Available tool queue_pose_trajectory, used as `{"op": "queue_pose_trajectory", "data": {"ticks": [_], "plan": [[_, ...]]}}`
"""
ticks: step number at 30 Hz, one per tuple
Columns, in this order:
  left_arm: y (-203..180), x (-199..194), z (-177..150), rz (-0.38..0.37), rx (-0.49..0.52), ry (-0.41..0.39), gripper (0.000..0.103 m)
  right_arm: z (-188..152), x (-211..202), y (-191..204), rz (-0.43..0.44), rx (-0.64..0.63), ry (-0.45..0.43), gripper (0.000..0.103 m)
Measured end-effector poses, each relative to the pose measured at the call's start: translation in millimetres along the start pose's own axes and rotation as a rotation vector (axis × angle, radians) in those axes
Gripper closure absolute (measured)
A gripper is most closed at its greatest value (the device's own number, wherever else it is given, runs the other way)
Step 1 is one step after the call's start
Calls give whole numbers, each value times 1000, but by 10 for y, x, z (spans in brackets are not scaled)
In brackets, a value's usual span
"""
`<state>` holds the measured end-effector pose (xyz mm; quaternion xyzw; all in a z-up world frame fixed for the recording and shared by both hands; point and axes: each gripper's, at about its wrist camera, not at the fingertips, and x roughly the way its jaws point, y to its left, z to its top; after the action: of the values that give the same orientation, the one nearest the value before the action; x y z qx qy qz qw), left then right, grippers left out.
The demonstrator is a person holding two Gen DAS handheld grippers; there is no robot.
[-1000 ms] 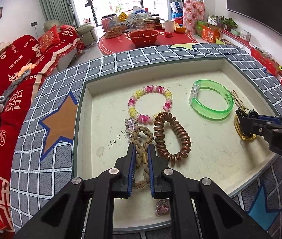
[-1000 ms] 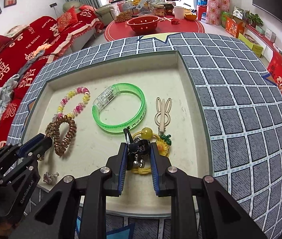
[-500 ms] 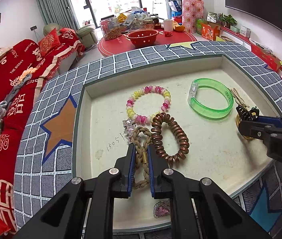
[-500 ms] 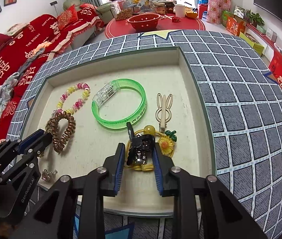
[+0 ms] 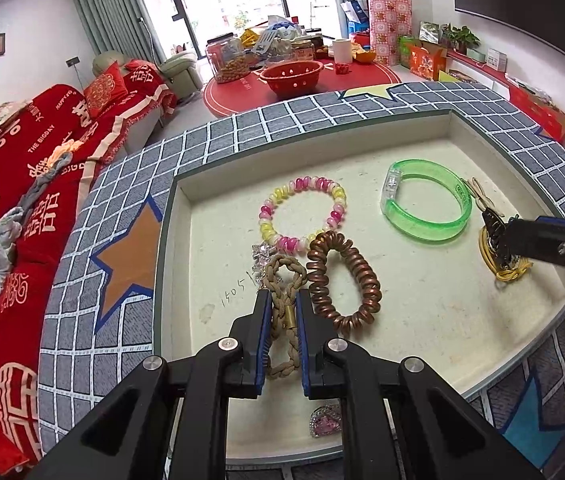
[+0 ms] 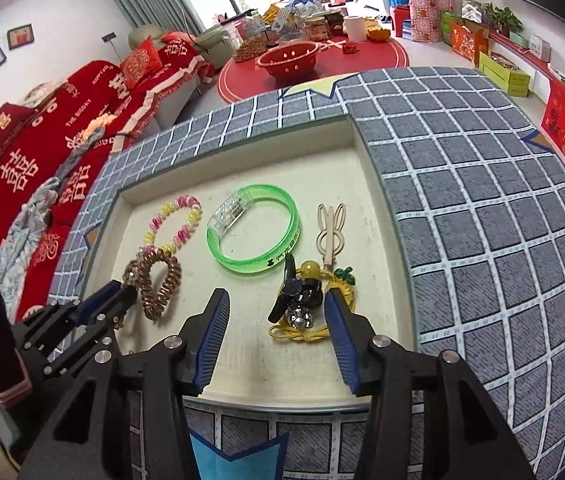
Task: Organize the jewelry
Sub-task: 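Carry the cord bracelet and claw clip into the tray and open both tools, then lift both open tools up out of the tray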
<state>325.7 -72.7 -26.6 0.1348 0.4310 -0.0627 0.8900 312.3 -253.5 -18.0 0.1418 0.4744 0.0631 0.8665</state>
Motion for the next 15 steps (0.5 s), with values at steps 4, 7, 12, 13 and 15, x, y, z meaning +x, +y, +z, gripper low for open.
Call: {"op": "queue_pose_trajectory", "data": {"ticks": [4, 7, 12, 13, 15], "plan": [[-29, -27, 35, 20, 2, -25, 0, 8, -134, -64, 3, 28, -32, 50], [-52, -98, 66, 16, 16, -65, 0, -6, -225, -117, 12, 54, -46, 50], [-30, -107, 77, 8, 5, -49, 0, -36, -273, -148, 14, 57, -43, 50], [-16, -108, 72, 3, -1, -42, 0, -41, -271, -140, 16, 58, -41, 50], [-2, -120, 59, 2, -7, -36, 0, -64, -265, -136, 18, 58, -34, 50]]}}
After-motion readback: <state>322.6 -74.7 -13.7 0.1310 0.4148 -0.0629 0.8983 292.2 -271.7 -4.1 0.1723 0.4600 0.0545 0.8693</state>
